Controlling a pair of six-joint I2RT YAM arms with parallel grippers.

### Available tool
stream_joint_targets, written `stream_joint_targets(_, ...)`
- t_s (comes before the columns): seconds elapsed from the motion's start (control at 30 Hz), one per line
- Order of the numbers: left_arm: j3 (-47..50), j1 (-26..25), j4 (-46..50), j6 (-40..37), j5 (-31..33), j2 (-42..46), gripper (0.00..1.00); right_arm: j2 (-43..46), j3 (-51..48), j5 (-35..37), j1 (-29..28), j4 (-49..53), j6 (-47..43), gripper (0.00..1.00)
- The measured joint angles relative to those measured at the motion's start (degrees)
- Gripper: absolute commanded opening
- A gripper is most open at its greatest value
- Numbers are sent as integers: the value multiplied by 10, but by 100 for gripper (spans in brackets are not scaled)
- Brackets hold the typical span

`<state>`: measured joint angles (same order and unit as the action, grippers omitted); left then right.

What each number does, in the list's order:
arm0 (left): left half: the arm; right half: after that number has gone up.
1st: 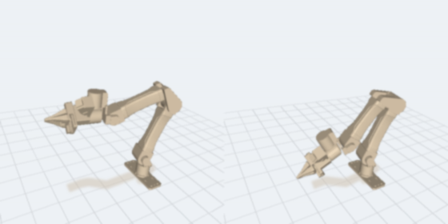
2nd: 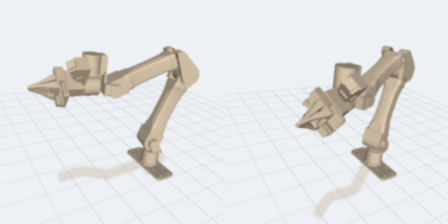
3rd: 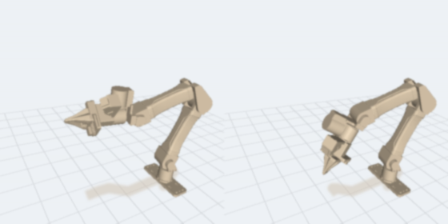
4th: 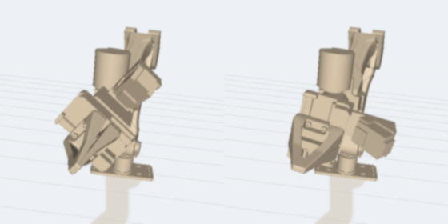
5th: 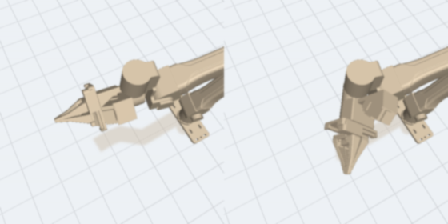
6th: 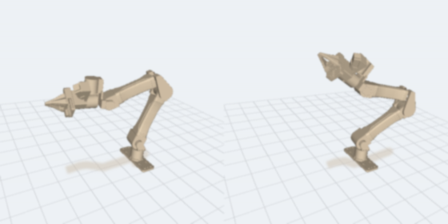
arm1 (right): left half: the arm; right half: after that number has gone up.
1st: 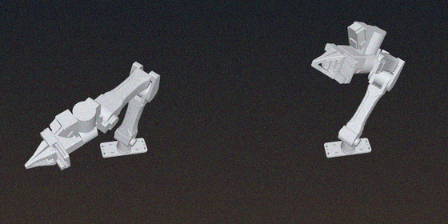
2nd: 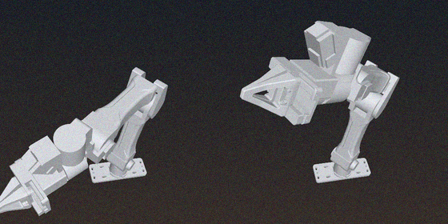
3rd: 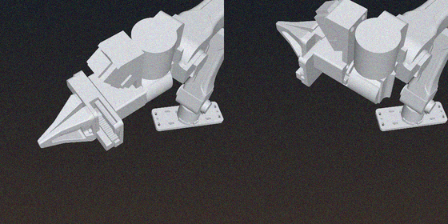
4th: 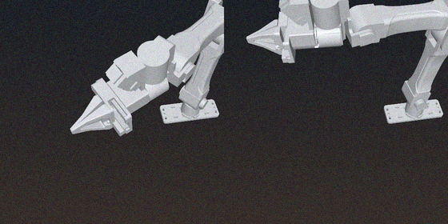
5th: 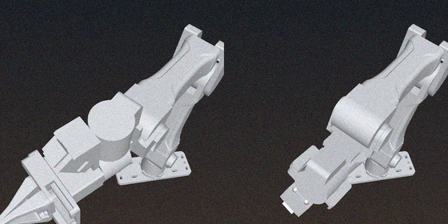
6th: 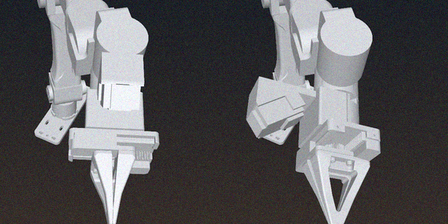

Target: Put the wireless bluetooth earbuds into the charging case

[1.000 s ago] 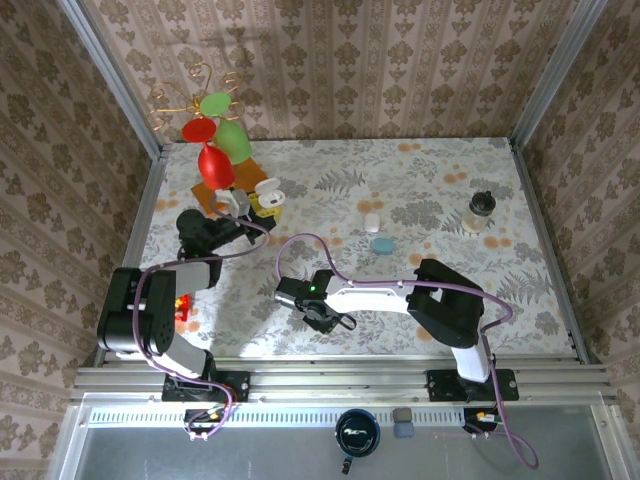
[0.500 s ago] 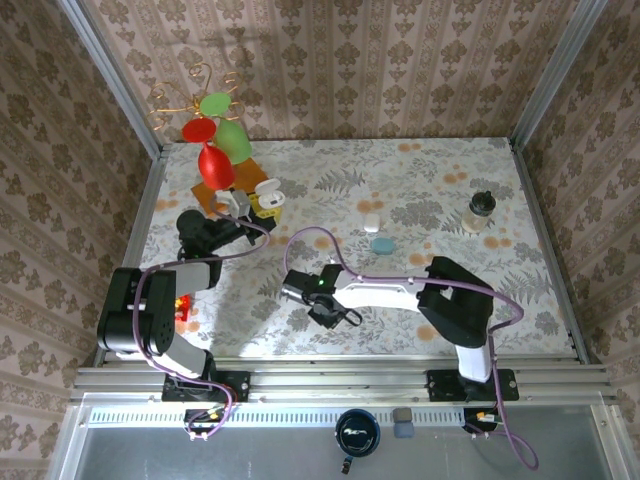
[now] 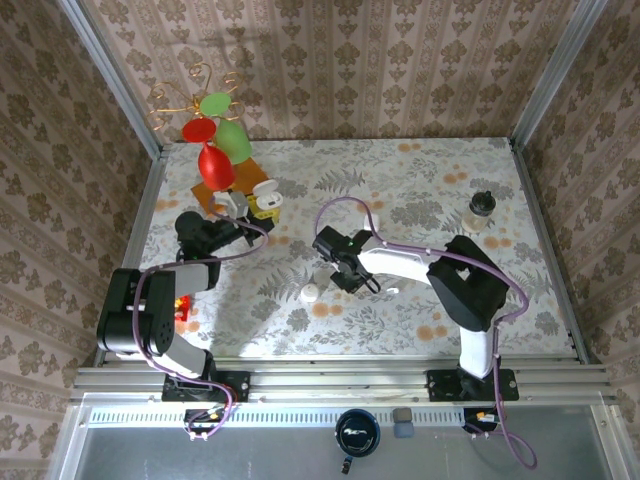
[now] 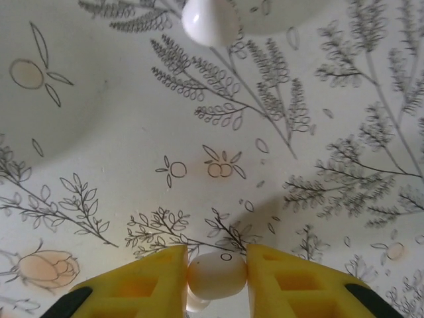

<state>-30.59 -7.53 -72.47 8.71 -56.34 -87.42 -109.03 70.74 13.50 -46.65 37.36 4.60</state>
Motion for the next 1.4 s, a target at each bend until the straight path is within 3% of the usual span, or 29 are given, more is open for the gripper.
stream_joint_targets(0.27,0,5,0,0,0,3,38,-5,0,18,-1,-1,-14,48)
stream_joint_targets(1.4,0,10,0,0,0,5,38,59,-58,16,26,16,-8,50)
